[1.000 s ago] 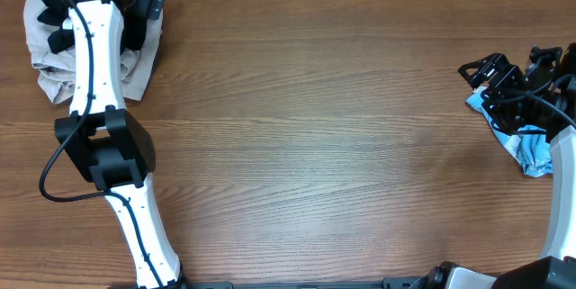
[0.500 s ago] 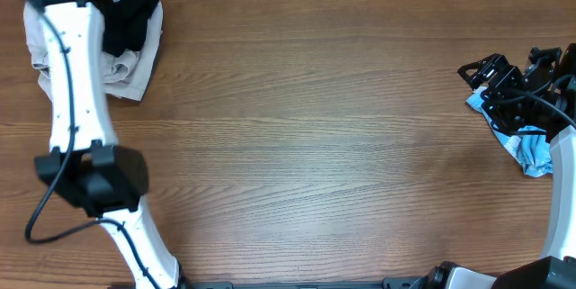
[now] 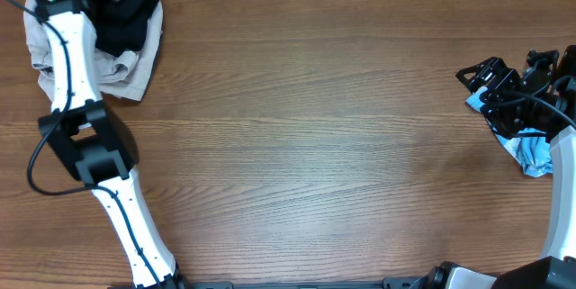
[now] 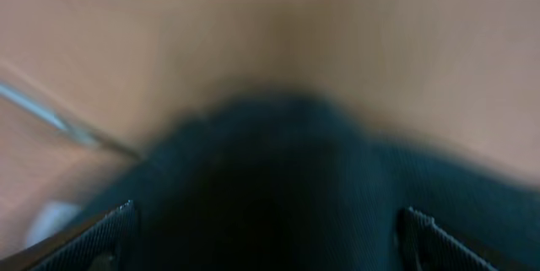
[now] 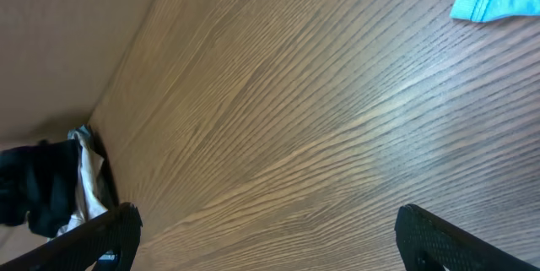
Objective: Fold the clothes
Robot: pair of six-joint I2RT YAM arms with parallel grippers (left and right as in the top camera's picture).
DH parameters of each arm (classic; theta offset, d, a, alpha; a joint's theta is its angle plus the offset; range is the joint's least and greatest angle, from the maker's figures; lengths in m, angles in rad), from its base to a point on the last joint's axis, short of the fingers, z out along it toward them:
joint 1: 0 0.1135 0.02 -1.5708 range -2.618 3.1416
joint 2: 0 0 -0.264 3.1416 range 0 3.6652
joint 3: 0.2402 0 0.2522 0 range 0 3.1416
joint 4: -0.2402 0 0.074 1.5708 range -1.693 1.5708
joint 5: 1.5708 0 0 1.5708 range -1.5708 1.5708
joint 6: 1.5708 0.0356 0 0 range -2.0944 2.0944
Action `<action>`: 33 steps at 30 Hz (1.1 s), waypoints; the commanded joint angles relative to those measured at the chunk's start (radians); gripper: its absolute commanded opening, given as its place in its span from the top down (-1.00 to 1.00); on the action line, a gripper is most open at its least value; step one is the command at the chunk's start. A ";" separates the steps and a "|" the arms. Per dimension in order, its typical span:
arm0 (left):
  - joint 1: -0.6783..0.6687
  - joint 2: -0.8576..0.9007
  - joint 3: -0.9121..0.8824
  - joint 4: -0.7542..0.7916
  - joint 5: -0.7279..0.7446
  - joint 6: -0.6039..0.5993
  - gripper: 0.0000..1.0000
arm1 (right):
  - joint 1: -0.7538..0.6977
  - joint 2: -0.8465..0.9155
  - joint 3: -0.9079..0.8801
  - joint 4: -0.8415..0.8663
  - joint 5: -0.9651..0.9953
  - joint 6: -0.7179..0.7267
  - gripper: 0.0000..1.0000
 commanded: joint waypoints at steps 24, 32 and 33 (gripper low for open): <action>0.075 0.101 0.127 -0.454 0.026 -0.159 -1.00 | 0.006 -0.022 0.166 -0.043 0.023 -0.074 -1.00; 0.075 -0.265 0.136 -0.536 0.026 -0.159 -1.00 | 0.006 -0.071 0.515 -0.206 0.045 -0.113 -1.00; 0.075 -0.296 0.136 -0.542 0.025 -0.159 -1.00 | 0.006 -0.077 0.549 -0.216 0.045 -0.116 -1.00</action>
